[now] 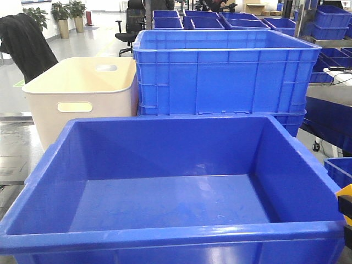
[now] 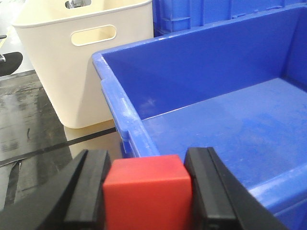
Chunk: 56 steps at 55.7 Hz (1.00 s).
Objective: Pick red and yellow blocks into blue bin
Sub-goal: 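Extend both grippers with the blocks over the blue bin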
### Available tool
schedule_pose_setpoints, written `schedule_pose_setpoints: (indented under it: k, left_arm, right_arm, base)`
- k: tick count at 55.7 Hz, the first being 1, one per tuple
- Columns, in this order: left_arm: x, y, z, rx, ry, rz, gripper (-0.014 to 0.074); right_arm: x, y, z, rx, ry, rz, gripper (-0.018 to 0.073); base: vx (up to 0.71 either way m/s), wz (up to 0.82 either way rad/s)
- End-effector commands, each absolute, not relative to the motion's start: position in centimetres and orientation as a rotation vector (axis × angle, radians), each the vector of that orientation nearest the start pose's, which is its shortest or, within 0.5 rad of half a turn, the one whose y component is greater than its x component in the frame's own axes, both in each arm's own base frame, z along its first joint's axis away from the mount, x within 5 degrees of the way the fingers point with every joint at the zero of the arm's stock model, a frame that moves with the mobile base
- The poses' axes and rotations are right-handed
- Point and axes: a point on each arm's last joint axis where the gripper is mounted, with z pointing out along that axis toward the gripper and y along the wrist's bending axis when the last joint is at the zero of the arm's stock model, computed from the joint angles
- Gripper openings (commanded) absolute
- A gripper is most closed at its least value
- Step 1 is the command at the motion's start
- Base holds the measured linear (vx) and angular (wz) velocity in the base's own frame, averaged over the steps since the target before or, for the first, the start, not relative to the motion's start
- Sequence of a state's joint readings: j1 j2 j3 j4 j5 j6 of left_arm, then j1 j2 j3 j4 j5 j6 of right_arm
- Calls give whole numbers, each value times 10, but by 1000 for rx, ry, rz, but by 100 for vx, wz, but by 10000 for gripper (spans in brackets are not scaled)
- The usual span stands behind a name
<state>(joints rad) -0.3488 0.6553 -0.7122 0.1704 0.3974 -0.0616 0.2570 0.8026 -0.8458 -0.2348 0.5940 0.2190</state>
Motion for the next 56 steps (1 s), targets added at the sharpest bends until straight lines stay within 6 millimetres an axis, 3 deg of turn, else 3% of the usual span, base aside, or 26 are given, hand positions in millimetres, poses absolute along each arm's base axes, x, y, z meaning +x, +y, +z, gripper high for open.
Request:
schedule_pose_setpoints:
  k: [1,9,19,26,30,35,42,50,56]
  left_arm:
    - [125,-41,378,343,1671,-146,2]
    - [125,-41,378,342,1671,-147,2]
    - [125,-42,381,339,1639,-154,2]
    - [124,-42,396,328,1551,-169,2]
    - [123,-43,415,318,1459,-181,2]
    - [130,-47,437,321,1355,-183,2]
    - [162,-60,453,340,1318,-176,2]
    - [211,-88,447,387,1381,-206,4]
    - [239,-110,436,425,1386,-242,6]
  right_arm:
    - [157,29,384,-168,1907,45,-8]
    - [148,28,387,-141,1912,82,-8]
    - [126,24,405,-173,1753,82,-8]
    - [121,24,421,-224,1625,60,-8]
    - [127,26,434,-234,1598,56,-8]
    - [147,32,448,-240,1598,65,-8]
    - [197,53,458,-305,1612,89,-8]
    - [244,92,451,-532,1640,49,-8]
    - [271,110,437,-570,1690,70,-8]
  base:
    - [0,0]
    - [0,0]
    - [0,0]
    - [0,0]
    - [0,0]
    - [0,0]
    - [0,0]
    - [0,0]
    - [0,0]
